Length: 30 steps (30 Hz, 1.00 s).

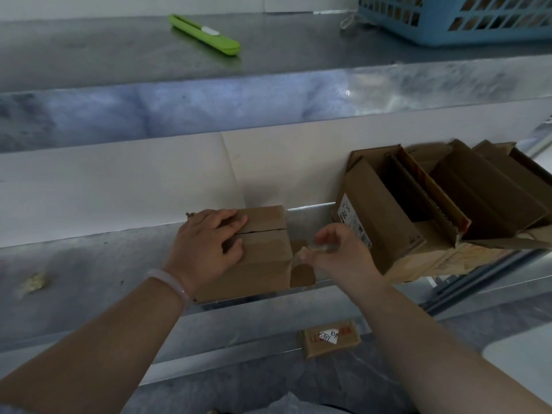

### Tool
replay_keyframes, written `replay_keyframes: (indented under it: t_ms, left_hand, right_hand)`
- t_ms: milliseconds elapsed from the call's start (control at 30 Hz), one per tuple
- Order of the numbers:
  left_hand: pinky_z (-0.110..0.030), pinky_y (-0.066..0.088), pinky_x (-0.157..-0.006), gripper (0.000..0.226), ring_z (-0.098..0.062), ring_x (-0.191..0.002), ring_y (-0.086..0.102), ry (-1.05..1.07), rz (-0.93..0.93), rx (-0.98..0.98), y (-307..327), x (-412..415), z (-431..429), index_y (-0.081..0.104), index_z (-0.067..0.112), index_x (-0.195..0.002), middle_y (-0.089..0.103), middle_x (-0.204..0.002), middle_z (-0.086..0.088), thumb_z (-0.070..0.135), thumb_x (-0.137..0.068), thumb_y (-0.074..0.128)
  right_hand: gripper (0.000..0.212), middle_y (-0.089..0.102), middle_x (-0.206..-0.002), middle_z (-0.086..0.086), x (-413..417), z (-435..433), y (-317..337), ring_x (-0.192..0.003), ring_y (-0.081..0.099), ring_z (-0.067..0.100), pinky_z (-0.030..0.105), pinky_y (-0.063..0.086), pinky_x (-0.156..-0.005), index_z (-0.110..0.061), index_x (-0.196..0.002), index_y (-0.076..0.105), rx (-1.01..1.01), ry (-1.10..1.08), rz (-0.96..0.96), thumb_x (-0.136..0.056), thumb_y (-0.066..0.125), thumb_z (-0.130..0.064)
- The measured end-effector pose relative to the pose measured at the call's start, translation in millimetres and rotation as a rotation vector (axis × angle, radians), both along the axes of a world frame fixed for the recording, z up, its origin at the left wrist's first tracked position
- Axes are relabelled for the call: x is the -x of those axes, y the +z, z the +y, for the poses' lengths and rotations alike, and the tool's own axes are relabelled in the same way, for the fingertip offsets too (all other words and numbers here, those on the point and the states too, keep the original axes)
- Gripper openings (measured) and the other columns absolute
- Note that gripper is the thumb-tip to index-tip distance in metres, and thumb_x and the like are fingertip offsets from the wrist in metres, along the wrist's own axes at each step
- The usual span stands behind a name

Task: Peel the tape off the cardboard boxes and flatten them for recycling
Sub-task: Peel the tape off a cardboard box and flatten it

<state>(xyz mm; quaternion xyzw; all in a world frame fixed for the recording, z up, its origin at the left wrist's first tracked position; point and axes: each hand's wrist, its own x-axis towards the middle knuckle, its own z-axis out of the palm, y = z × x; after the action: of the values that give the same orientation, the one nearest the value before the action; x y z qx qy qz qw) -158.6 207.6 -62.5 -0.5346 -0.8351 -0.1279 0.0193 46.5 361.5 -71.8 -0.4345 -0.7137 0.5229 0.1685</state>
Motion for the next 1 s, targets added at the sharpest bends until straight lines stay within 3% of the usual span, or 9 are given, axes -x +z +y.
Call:
replay_keyframes:
  t_ms: [133, 267, 400, 467, 600, 733, 867, 1000]
  left_hand:
    - [-0.041, 0.038, -0.103, 0.062, -0.022, -0.121, 0.049, -0.001, -0.009, -0.005, 0.4, -0.3, -0.3, 0.058, 0.027, -0.131, 0.055, -0.134, 0.005, 0.053, -0.083, 0.029]
    - [-0.041, 0.038, -0.103, 0.062, -0.021, -0.122, 0.048, 0.001, -0.006, 0.008, -0.5, -0.5, -0.6, 0.057, 0.028, -0.132, 0.054, -0.134, 0.006, 0.054, -0.084, 0.028]
    - [-0.04, 0.036, -0.105, 0.063, -0.018, -0.124, 0.045, 0.013, -0.011, 0.028, -1.8, 0.4, -0.1, 0.055, 0.031, -0.134, 0.051, -0.137, 0.009, 0.055, -0.083, 0.025]
    - [-0.04, 0.035, -0.105, 0.064, -0.018, -0.125, 0.044, 0.013, -0.006, 0.037, -1.9, 0.4, 0.1, 0.053, 0.031, -0.135, 0.05, -0.138, 0.009, 0.055, -0.083, 0.024]
    - [-0.04, 0.036, -0.105, 0.064, -0.018, -0.125, 0.045, 0.008, 0.0, 0.021, -0.1, -1.7, -0.9, 0.053, 0.029, -0.135, 0.051, -0.138, 0.007, 0.054, -0.084, 0.025]
    - [-0.037, 0.037, -0.105, 0.067, -0.02, -0.122, 0.048, 0.008, -0.04, -0.035, 4.1, -4.0, -2.5, 0.052, 0.02, -0.135, 0.057, -0.133, 0.002, 0.054, -0.081, 0.03]
    - [-0.039, 0.037, -0.105, 0.042, -0.022, -0.123, 0.05, -0.008, -0.045, -0.076, 1.5, -4.9, -3.7, 0.061, 0.018, -0.118, 0.056, -0.134, -0.001, 0.045, -0.089, 0.05]
    - [-0.033, 0.03, -0.11, 0.036, -0.016, -0.129, 0.043, 0.0, -0.214, -0.108, 1.7, 1.3, -4.0, 0.06, 0.024, -0.124, 0.05, -0.14, 0.005, 0.038, -0.091, 0.058]
  right_hand:
    - [0.027, 0.066, -0.087, -0.016, 8.7, -1.8, -1.2, -0.083, 0.061, -0.001, 0.021, 0.05, -0.071, -0.035, -0.083, 0.066, -0.109, -0.055, 0.049, -0.066, 0.084, -0.044]
    - [0.005, 0.069, -0.085, -0.019, 16.6, -11.2, -9.5, -0.085, 0.064, -0.002, 0.018, 0.051, -0.074, -0.039, -0.081, 0.069, -0.112, -0.009, 0.083, -0.083, 0.073, -0.036]
    - [0.017, 0.068, -0.092, -0.022, 14.0, -13.1, -15.1, -0.089, 0.06, -0.006, 0.012, 0.042, -0.072, -0.034, -0.1, 0.073, -0.056, 0.006, 0.091, -0.094, 0.058, -0.04]
    - [0.015, 0.066, -0.097, -0.023, 11.7, -10.7, -16.4, -0.092, 0.058, -0.007, 0.011, 0.039, -0.074, -0.041, -0.095, 0.071, -0.018, 0.028, 0.112, -0.094, 0.056, -0.041]
    - [0.02, 0.068, -0.099, -0.021, 12.8, -6.9, -21.5, -0.097, 0.064, 0.003, 0.021, 0.05, -0.088, -0.043, -0.094, 0.07, 0.091, 0.064, 0.128, -0.093, 0.062, -0.025]
    - [0.014, 0.074, -0.089, -0.008, 14.3, -6.9, -22.8, -0.08, 0.071, 0.005, 0.025, 0.058, -0.075, -0.034, -0.086, 0.071, 0.19, -0.135, 0.257, -0.082, 0.076, -0.021]
    - [0.01, 0.072, -0.086, -0.016, 11.8, -1.1, -12.5, -0.079, 0.067, -0.004, 0.018, 0.051, -0.069, -0.034, -0.088, 0.07, -0.003, -0.297, 0.269, -0.081, 0.076, -0.03]
    - [0.016, 0.068, -0.085, -0.022, 22.8, -5.0, 13.7, -0.082, 0.063, -0.009, 0.01, 0.05, -0.066, -0.035, -0.088, 0.067, -0.112, -0.201, 0.33, -0.079, 0.078, -0.03]
